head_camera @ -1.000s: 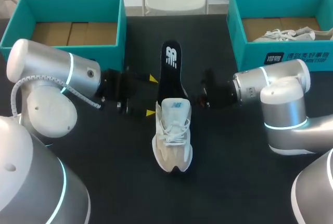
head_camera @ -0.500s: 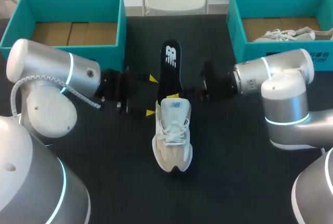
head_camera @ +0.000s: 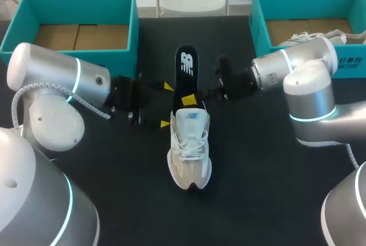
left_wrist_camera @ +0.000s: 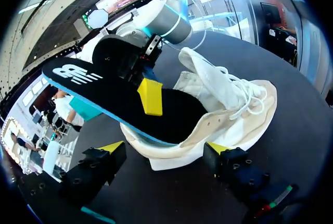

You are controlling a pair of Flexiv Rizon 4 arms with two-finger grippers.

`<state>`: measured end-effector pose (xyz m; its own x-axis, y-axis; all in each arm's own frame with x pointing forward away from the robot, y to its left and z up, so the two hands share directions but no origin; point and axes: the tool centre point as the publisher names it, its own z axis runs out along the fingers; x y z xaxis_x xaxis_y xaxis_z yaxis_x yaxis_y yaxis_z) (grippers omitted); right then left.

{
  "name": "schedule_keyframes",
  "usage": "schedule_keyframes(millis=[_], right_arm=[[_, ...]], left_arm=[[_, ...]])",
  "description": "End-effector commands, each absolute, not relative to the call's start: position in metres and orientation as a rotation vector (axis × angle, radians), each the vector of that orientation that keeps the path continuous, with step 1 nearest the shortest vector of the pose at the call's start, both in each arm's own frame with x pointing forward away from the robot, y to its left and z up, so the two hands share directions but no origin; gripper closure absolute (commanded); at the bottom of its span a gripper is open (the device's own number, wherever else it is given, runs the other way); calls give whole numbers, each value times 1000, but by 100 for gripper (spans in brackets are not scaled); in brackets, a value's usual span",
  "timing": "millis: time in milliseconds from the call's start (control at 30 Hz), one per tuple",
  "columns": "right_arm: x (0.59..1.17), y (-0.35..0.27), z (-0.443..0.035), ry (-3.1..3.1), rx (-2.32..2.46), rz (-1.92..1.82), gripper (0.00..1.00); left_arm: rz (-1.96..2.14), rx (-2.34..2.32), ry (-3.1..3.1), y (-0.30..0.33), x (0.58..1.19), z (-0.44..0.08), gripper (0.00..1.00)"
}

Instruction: Take the shoe out of the shoebox, open the shoe tongue, remove and reinsert the insole, then place the shoe into the shoebox

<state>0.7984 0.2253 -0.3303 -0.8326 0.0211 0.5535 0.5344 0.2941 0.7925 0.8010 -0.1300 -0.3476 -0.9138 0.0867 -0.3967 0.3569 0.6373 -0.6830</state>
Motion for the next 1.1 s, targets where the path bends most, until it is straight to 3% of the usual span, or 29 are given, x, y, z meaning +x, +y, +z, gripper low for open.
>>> schedule_keyframes(millis=[33, 433, 500, 533, 933, 1100], right_arm=[[787, 227, -345, -2107, -517, -1508, 100], [761, 220, -355, -2084, -595, -1451, 100], [763, 221, -350, -2106, -591, -1451, 70], [765, 221, -347, -2122, -589, -1444, 60], [791, 225, -321, -2210, -511, -1454, 59], [801, 227, -325, -2200, -484, -1421, 65]], left_arm=[[-1157, 355, 2534, -131, 801, -348, 0], [-1157, 355, 2534, -131, 801, -348, 0], [-1157, 355, 2534, -131, 801, -348, 0], [-1157, 355, 2534, -131, 801, -348, 0], [-1157, 355, 2534, -131, 801, -348, 0], [-1157, 355, 2534, -131, 801, -348, 0]])
